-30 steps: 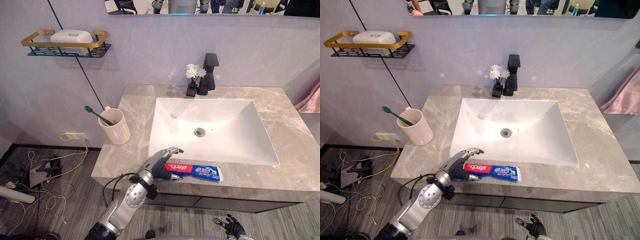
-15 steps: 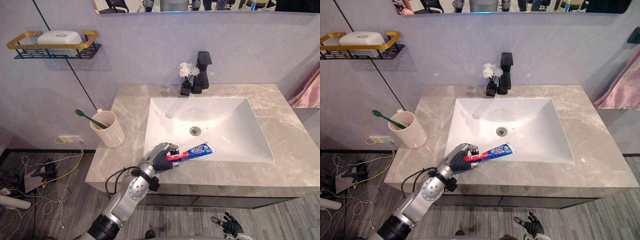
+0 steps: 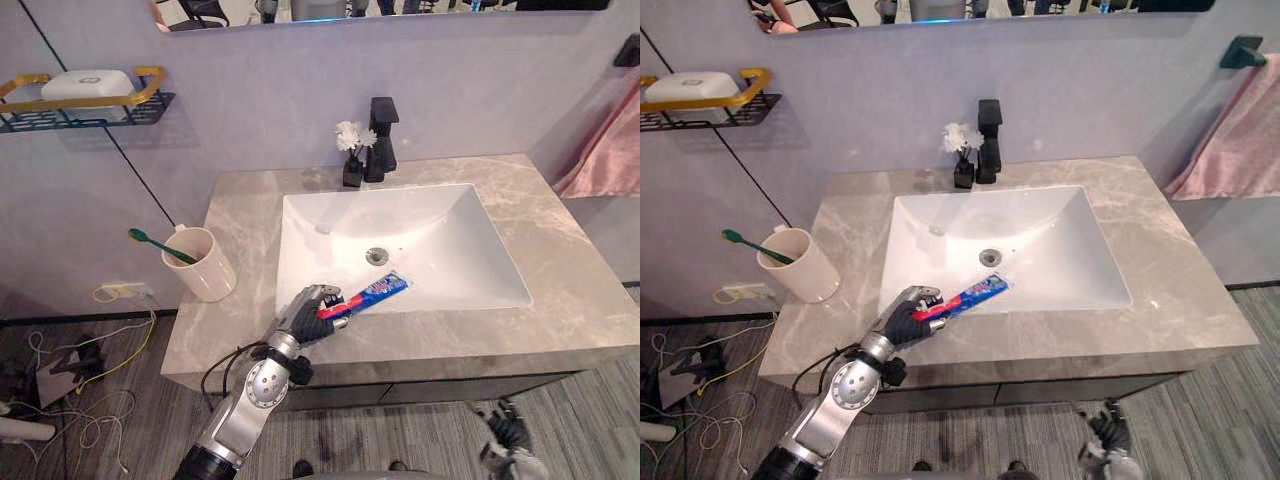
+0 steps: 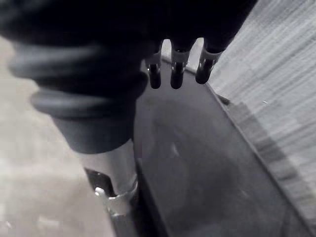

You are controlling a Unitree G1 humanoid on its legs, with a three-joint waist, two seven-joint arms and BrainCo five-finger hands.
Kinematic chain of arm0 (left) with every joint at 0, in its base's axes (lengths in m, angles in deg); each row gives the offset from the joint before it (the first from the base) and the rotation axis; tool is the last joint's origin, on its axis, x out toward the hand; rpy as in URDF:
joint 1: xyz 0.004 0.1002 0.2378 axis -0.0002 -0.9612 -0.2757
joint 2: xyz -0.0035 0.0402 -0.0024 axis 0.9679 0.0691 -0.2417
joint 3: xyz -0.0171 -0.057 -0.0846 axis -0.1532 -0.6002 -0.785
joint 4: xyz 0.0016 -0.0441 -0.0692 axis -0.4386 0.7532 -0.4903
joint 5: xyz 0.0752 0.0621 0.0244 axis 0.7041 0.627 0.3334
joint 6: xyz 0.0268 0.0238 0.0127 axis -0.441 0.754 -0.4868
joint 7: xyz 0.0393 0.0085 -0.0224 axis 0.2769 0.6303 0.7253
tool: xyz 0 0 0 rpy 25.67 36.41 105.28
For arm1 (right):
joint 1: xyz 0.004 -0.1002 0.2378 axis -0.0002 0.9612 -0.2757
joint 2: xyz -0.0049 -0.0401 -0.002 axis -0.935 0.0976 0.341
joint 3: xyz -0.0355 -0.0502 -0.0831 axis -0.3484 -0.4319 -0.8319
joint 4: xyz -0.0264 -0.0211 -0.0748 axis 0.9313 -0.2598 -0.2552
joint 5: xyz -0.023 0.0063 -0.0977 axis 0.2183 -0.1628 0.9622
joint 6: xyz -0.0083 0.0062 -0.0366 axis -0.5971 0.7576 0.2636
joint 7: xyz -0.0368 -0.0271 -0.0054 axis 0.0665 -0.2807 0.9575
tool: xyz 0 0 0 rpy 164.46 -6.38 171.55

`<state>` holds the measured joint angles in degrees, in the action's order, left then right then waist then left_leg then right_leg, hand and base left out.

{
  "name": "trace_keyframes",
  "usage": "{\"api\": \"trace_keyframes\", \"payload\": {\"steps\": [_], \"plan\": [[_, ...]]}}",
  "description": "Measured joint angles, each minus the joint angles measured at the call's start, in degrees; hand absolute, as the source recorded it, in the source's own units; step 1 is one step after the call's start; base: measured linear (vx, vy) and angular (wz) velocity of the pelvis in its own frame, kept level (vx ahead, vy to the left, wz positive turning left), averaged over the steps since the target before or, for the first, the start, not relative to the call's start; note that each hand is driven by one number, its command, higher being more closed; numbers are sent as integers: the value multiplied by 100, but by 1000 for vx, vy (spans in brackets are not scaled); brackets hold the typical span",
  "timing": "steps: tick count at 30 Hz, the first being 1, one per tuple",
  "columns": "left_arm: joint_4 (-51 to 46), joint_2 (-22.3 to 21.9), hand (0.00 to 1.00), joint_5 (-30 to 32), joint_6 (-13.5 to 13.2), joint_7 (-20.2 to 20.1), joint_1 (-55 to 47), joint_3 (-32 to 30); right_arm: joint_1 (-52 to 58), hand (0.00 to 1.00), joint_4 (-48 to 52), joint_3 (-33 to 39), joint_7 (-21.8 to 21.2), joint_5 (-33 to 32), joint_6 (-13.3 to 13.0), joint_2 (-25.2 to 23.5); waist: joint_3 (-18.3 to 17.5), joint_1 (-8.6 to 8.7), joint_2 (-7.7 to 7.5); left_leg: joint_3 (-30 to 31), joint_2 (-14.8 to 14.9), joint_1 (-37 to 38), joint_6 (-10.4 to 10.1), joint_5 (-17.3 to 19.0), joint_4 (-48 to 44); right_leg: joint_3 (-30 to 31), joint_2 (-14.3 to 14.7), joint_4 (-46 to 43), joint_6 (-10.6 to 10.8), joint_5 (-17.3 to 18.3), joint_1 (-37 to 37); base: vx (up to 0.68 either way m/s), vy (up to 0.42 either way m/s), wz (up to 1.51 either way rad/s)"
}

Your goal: Organize washtable

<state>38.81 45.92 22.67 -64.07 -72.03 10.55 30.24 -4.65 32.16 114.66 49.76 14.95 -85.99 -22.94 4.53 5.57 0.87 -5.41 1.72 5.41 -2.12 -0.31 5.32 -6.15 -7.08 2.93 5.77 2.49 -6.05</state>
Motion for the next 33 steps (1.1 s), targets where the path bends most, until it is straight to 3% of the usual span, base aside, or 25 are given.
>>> {"api": "trace_keyframes", "payload": {"steps": [7,12,17,20,23,27,33], "plan": [[-404,-211,100,-215,-3,55,-241,-221,375,0,1895,389,6,-550,-131,-178,-36,2,28,-266,66,121,-41,120,1,239,19,-100,7,9,26,-37,-14,-20],[-412,-219,100,-291,-3,27,-449,-224,343,0,3163,669,-163,-791,-180,52,-155,1,50,-333,67,130,-20,127,-1,316,58,-168,15,25,134,-20,-24,-8],[-504,-174,100,-542,-10,-118,-449,-241,-515,0,3982,489,-442,-1176,-545,1019,-188,-3,12,-330,65,108,-19,126,-69,325,56,-185,16,21,137,-5,-7,-1],[-531,-131,100,-690,-35,-191,-444,-200,-1235,0,4103,-291,-593,-1454,-826,1640,-284,-19,-16,-273,66,-1,-18,127,-121,300,56,-187,15,19,202,-28,-22,6],[-532,-120,100,-835,-34,-203,-388,2,-1706,0,4102,-1141,-800,-1811,-826,1920,-331,-149,5,-229,64,-66,-16,123,-144,244,55,-195,15,15,232,-10,-23,12],[-551,-93,100,-963,-56,-181,-387,315,-2014,0,4098,-1963,-945,-2081,-801,1934,-337,-331,4,-27,16,-117,-10,119,-161,77,4,-207,17,17,191,9,-10,21],[-552,-30,100,-992,-25,-215,-184,703,-2535,0,3813,-3268,-938,-2223,-527,1679,-348,-354,-8,132,-10,-156,22,93,-168,-161,-27,-279,17,17,161,-9,-6,17]]}}
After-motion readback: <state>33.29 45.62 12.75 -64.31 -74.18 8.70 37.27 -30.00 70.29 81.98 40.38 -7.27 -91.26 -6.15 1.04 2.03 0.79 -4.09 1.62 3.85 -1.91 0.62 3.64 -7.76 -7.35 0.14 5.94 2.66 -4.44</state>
